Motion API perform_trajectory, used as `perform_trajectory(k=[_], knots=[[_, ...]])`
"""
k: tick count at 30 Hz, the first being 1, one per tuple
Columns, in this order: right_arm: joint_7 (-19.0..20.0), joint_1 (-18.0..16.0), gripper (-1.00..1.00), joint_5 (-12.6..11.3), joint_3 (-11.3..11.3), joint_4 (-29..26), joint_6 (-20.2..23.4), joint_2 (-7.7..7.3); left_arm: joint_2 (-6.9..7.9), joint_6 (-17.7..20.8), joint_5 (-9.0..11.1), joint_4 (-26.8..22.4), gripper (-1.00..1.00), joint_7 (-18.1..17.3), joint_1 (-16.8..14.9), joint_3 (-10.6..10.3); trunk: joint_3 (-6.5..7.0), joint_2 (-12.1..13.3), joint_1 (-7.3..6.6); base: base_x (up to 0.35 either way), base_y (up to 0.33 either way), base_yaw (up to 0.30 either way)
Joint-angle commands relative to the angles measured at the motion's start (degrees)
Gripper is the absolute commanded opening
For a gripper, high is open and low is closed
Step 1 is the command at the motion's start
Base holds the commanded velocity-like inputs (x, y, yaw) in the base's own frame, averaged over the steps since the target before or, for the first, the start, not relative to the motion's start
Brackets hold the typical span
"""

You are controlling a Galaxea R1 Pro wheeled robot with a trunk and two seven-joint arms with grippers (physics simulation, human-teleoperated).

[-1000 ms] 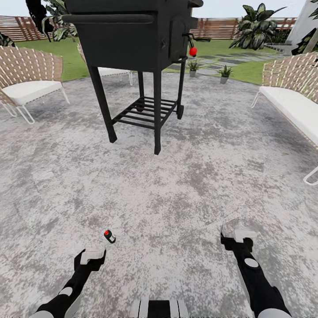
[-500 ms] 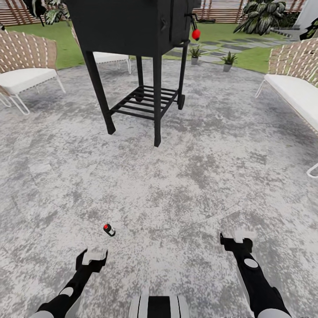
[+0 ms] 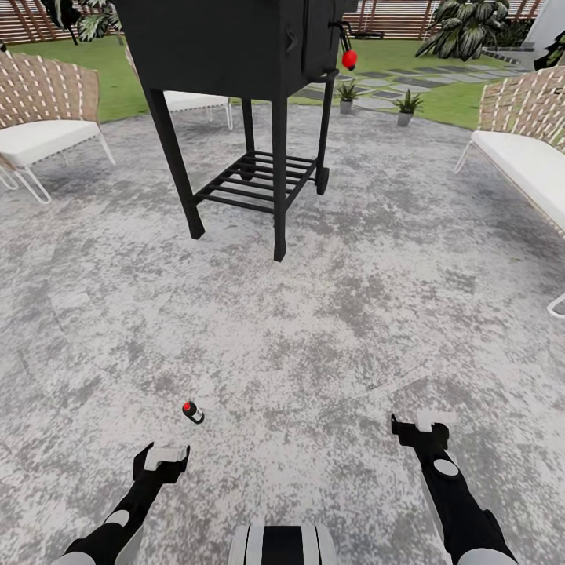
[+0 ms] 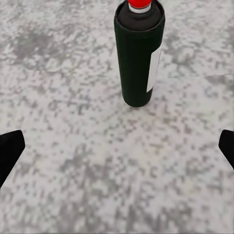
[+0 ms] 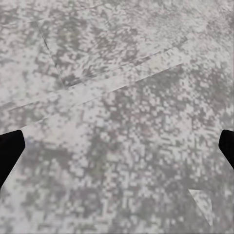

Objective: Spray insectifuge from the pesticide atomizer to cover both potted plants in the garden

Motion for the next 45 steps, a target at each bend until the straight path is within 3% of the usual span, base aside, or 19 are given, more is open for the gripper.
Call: perform_trajectory(k=[1,45], knots=[[0.0,0.0,1.00,0.5,-0.1,0.0,0.0,0.02,-0.01,-0.2,-0.5,0.0,1.00,-0.2,0.0,0.5,-0.03,0.0,-0.01,0.023,0.000,0.000],[0.1,0.0,1.00,0.5,-0.2,-0.1,0.0,0.02,-0.29,-0.3,-0.7,0.1,1.00,0.2,0.0,0.4,-0.03,0.0,-0.01,0.085,-0.009,0.000]])
